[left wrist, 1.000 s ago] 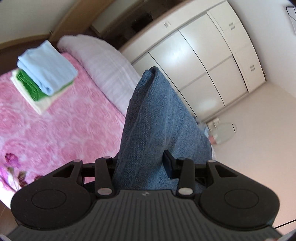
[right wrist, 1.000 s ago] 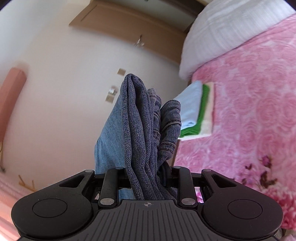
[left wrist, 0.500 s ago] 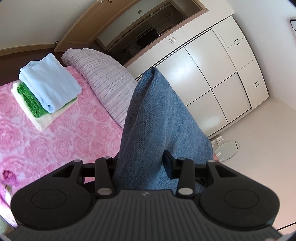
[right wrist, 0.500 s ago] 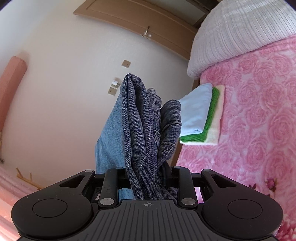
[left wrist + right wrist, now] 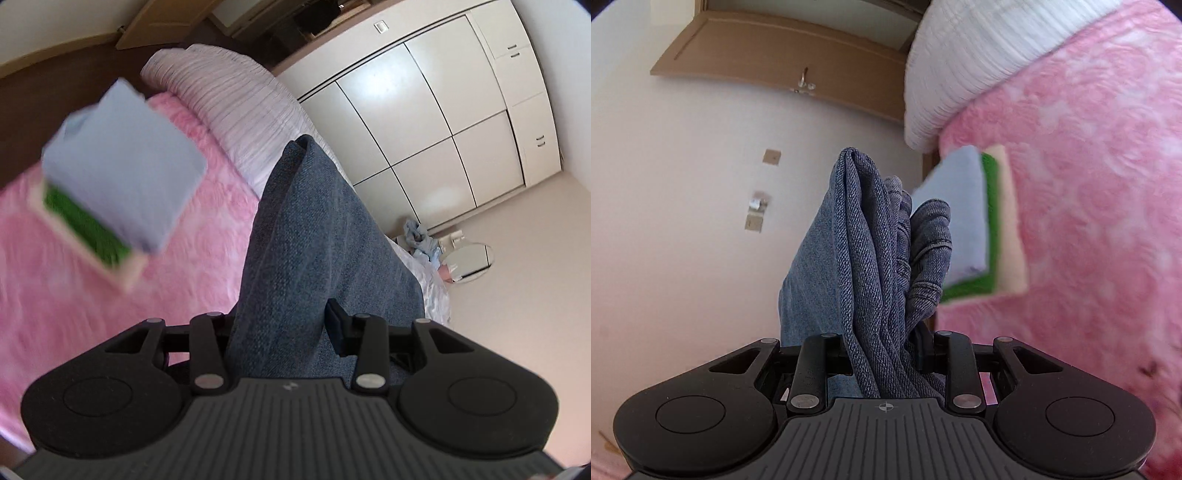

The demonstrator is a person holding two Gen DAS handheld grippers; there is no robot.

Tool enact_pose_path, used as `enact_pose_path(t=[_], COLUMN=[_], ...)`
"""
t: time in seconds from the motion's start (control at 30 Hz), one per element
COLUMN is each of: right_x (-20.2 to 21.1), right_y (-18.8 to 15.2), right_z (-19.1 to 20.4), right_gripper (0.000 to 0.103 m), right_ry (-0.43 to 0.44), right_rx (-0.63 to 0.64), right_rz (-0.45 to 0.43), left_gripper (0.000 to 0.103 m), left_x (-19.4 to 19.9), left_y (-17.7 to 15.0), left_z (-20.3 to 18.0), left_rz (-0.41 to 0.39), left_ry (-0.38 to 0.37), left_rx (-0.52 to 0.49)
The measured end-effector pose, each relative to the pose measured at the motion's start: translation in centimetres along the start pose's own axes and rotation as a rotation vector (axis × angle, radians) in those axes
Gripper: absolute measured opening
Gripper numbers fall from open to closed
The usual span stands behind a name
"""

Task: Fold clothes
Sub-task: 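Lift the jeans with both grippers and carry them to the towel stack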

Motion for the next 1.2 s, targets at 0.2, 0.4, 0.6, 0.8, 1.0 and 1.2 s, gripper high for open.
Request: enact_pose_path(t=[0.2, 0.4, 0.6, 0.8, 1.0, 1.2], right_x=[-8.7, -15.9, -21.5, -24.4, -27.3, -27.7], right_y=[7.2, 12.9, 14.5, 14.3, 14.4, 13.9], right_z=[4.1, 4.0, -1.6, -5.7, -8.8, -10.0], right_gripper=[0.027, 0.027, 0.027, 0.027, 0.035, 0.052], right_ry=[0.060, 0.045, -0.064, -0.135, -0.231, -0.477], right_rx=[0.052, 0.054, -0.087, -0.143, -0.152, -0.001], right_rz=[-0.088, -0.140, -0.125, -0.081, -0.057, -0.101], left_gripper=[0.037, 0.037, 0.037, 0.037, 0.043, 0.047], left_x=[-1.7, -6.2, -11.6, -14.5, -17.3, -17.3], left_y=[12.3, 19.5, 21.5, 21.7, 22.3, 23.1], left_z=[1.3, 4.7, 11.0, 15.9, 19.9, 22.2], left_rz=[-0.037, -0.002, 0.113, 0.175, 0.173, 0.106], left_ry=[-0.049, -0.062, -0.002, 0.035, 0.166, 0.237], left_rx=[-0.113, -0.143, -0.086, -0.029, -0.065, -0.026])
Point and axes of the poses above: each gripper's, at about its wrist camera, not at the fingertips, and x roughly against the way its jaws point, z to its left, y to its top, the point moved 6 cm from there along -x, roughly the way its jaws point, and after that the axes turned 1 degree about x, right-handed, at the moved point
